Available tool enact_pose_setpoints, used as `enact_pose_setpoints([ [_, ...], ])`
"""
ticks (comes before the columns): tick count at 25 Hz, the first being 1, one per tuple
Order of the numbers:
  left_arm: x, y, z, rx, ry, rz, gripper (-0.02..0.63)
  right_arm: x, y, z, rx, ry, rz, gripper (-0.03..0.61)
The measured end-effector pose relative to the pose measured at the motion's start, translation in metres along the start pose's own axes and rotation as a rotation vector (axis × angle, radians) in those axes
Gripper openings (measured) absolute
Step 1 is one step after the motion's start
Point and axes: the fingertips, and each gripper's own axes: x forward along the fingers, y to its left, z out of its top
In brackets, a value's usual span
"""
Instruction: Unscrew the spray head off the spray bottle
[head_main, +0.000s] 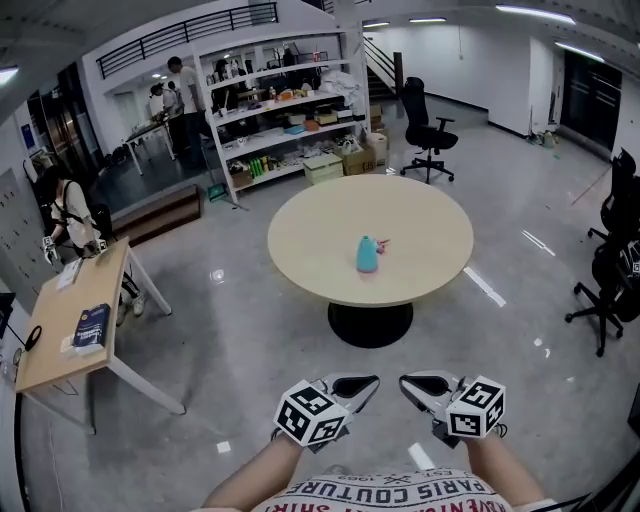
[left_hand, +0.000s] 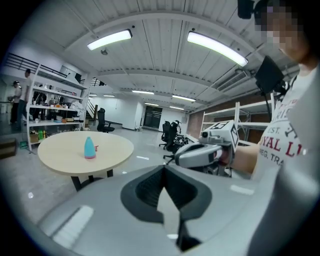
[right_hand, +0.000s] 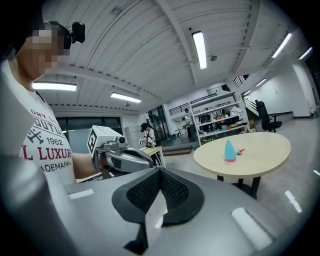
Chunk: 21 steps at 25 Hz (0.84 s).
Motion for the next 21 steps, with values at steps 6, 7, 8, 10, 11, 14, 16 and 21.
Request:
enact_pose_setpoints([
  [6, -0.008, -0.008, 0.001, 0.004, -0.002, 0.0, 0.002, -0.002, 0.012, 0.006, 0.001, -0.011, 0.01, -0.002],
  [7, -0.009, -0.009, -0.001, 0.005, -0.001, -0.001, 0.002, -0.002, 0.013, 0.005, -0.001, -0.009, 0.01, -0.002],
  [8, -0.008, -0.011, -0.002, 0.006, 0.001, -0.002, 0.002, -0.002, 0.014, 0.004, -0.002, -0.008, 0.011, -0.002],
  [10, -0.006, -0.013, -0.003, 0.008, 0.003, 0.0, 0.002, -0.005, 0.014, 0.003, -0.006, -0.006, 0.012, -0.002],
  [11, -0.005, -0.014, -0.003, 0.008, 0.002, 0.001, 0.002, -0.007, 0.013, 0.004, -0.008, -0.007, 0.014, -0.002],
  [14, -0.005, -0.017, -0.001, 0.008, 0.002, 0.006, 0.002, -0.011, 0.013, 0.005, -0.008, -0.013, 0.017, -0.002],
  [16, -0.005, -0.018, -0.003, 0.009, 0.005, 0.011, 0.002, -0.012, 0.013, 0.005, -0.007, -0.015, 0.017, -0.002],
  [21, -0.001, -0.019, -0.004, 0.018, 0.008, 0.018, 0.002, -0.014, 0.011, 0.003, -0.01, -0.017, 0.022, -0.002],
])
